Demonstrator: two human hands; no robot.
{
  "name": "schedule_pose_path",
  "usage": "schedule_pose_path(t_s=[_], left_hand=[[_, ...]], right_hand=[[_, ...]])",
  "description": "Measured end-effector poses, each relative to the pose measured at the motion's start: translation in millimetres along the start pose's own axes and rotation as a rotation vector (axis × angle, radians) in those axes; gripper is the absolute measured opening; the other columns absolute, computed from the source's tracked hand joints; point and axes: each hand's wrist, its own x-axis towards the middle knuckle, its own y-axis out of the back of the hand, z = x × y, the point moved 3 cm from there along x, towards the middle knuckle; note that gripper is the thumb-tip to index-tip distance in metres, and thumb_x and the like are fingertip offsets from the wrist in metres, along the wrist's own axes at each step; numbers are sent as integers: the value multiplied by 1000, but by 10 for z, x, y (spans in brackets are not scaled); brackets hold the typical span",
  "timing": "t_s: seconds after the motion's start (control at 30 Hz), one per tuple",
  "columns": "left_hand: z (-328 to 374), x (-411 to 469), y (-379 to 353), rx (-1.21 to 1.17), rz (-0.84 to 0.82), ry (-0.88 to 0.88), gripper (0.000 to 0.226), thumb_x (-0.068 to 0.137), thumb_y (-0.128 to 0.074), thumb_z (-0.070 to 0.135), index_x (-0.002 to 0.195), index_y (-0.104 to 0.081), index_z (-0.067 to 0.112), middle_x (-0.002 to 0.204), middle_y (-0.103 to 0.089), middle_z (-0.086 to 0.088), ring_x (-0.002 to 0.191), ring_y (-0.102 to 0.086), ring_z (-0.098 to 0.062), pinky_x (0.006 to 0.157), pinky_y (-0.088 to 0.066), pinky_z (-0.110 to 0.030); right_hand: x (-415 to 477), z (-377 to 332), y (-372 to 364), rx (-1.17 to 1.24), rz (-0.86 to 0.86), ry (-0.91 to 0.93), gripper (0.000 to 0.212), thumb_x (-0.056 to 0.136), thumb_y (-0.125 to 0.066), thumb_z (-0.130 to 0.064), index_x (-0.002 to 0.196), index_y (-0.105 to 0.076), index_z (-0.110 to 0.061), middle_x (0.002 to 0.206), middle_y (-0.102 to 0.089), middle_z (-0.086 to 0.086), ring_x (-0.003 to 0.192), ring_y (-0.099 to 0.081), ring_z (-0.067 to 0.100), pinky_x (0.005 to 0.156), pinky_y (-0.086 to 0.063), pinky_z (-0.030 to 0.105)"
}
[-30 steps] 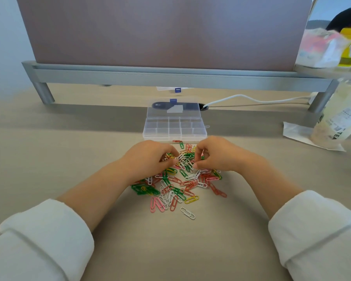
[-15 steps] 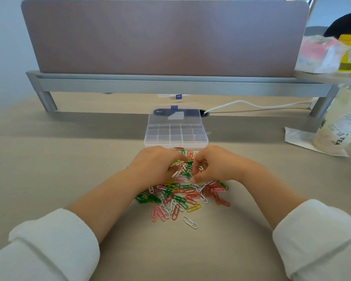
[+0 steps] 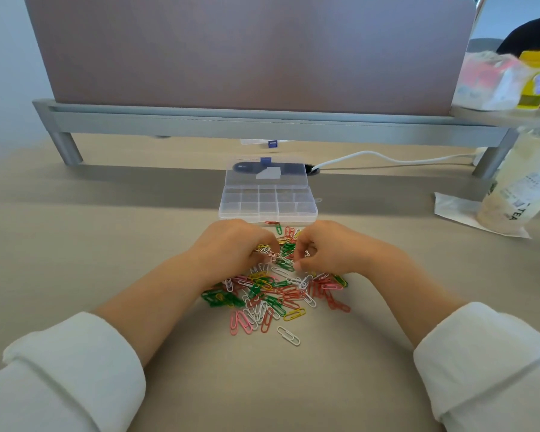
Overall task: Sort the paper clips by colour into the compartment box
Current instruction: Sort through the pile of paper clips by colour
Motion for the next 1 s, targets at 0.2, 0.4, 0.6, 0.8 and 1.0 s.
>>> schedule_pose_path(t_s=[0.2,0.4,0.6,0.8,1.0], left_hand=[[23,22,-17,40,-28,-4,21,90,-52,38,109,-62,37,104,-66,8,100,-57,-14,79,-45,-28],[45,18,-24,70,-43,-9,20,92,-48,35,108,-60,32,105,-64,6,100,-57,-16,78,-45,-29],[20,-1,-1,14,-78,-15,20,89,-53,42,106,-62,35,99,-65,7,96,-56,-14,76,-43,-28],[-14,27,-29,7,-125,-20,4,87,-56,35,91,-56,34,76,-48,12,77,-42,-11,67,-39,-26],[-17,12,5,-236,-128,22,11,95,-45,31,86,-43,23,67,-46,12,65,-43,-10,55,-32,-21]], right_hand=[[-22,-22,26,2,20,23,14,74,-76,-21,79,-63,-22,62,-42,-11,57,-39,3,51,-29,19],[-41,-45,19,-16,14,34,6,76,-74,-23,77,-68,-22,58,-41,-12,55,-39,1,48,-25,15],[-37,-49,2,-15,-25,13,6,80,-70,-20,78,-64,-21,60,-43,-13,57,-40,1,49,-27,15],[-22,-29,-31,-40,-90,-10,11,84,-64,-18,74,-62,-18,59,-48,-11,56,-43,3,50,-31,16],[-35,-76,-1,-9,-127,25,12,92,-47,-17,82,-52,-12,67,-46,-4,63,-41,13,55,-33,23]])
